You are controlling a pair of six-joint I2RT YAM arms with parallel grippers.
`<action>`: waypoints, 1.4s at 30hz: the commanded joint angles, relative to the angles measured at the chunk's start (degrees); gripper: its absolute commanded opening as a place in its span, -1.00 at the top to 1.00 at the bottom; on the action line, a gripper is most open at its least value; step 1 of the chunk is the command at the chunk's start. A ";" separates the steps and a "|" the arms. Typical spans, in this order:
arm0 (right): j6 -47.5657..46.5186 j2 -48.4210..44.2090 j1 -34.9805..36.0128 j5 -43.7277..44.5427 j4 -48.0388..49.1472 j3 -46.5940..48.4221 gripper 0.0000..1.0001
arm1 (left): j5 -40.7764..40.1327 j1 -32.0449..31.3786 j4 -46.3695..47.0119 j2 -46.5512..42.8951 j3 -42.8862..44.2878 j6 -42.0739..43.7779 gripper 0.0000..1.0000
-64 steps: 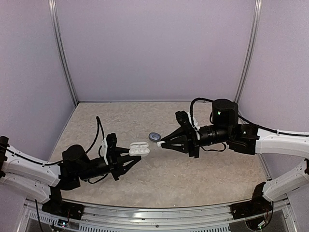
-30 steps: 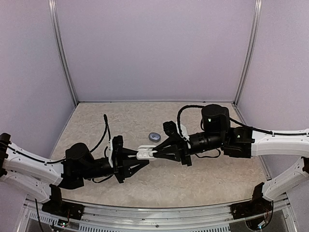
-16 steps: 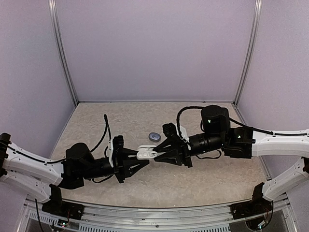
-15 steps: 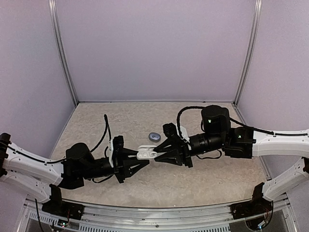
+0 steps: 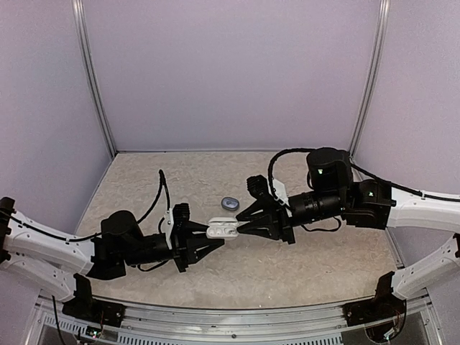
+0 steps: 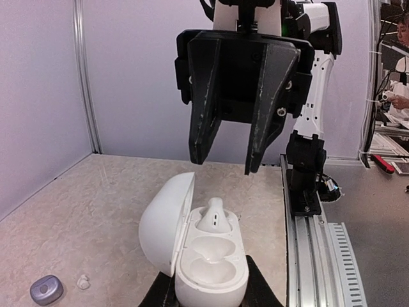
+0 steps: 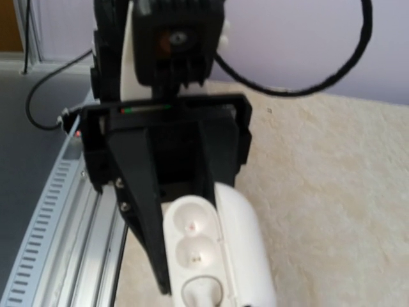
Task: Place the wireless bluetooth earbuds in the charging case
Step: Adjust the left earbud at the center of the board.
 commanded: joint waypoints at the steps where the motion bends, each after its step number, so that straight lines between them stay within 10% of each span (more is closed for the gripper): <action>1: -0.78 -0.81 1.72 3.33 -7.30 3.37 0.49 | -1.00 -0.04 -1.84 0.10 1.61 1.43 0.94; 23: -1.30 1.26 3.21 5.80 -6.78 2.30 0.58 | -0.75 0.21 -0.27 0.60 0.59 -0.52 0.94; 42: 12.40 9.03 -17.33 13.86 -1.31 -1.55 0.15 | -5.47 5.72 4.42 -4.17 -6.19 -8.06 0.94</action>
